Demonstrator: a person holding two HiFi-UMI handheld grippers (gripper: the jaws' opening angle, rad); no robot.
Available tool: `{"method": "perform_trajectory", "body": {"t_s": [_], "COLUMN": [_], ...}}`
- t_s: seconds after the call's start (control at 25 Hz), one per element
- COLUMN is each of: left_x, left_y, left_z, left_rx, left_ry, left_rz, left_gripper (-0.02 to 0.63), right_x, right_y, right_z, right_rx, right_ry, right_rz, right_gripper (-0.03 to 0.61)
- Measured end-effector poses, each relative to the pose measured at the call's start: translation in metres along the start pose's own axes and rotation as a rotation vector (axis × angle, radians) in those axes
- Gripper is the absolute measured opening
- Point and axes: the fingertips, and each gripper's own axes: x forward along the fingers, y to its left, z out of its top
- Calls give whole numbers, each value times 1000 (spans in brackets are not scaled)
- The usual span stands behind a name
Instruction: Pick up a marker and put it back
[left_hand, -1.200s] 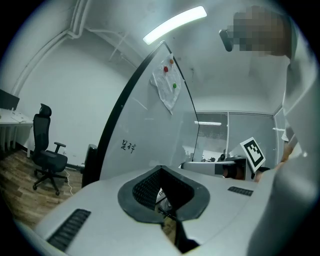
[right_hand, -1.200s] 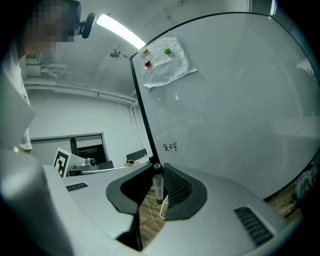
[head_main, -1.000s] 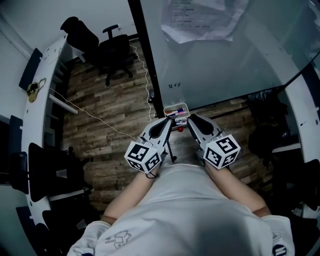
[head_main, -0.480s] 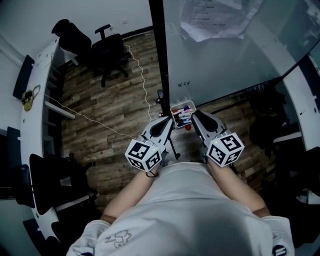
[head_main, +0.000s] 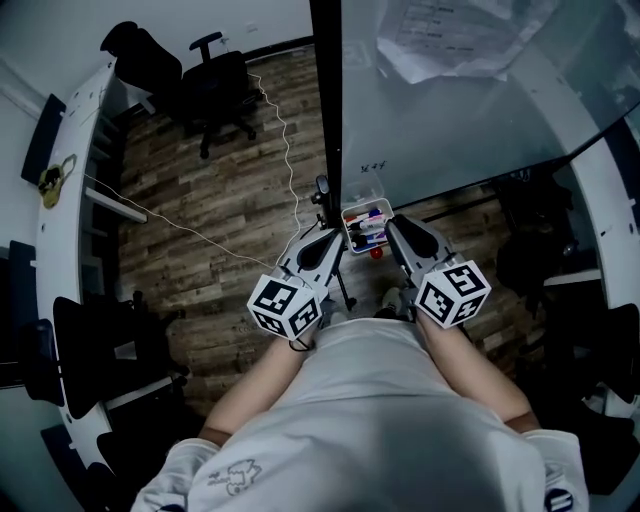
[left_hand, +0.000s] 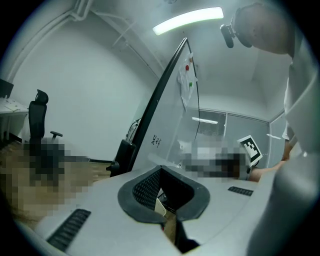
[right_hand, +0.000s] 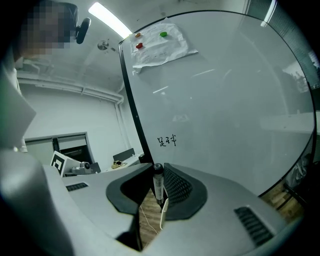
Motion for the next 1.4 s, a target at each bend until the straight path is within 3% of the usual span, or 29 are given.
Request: {"method": "perform_trajectory", "body": {"t_s": [0.48, 1.4], "left_x": [14, 72], "left_y": [14, -5], "left_z": [-11, -55], "left_rx": [-42, -108], "left_ry": [19, 112], "left_rz": [72, 53], "left_gripper": [5, 5], "right_x": [24, -5], "right_y": [-17, -83], "right_z": [-8, -34], "right_rx": [28, 121], "right_ry": [65, 124], "right_rz": [62, -8], "right_gripper": [75, 75]}}
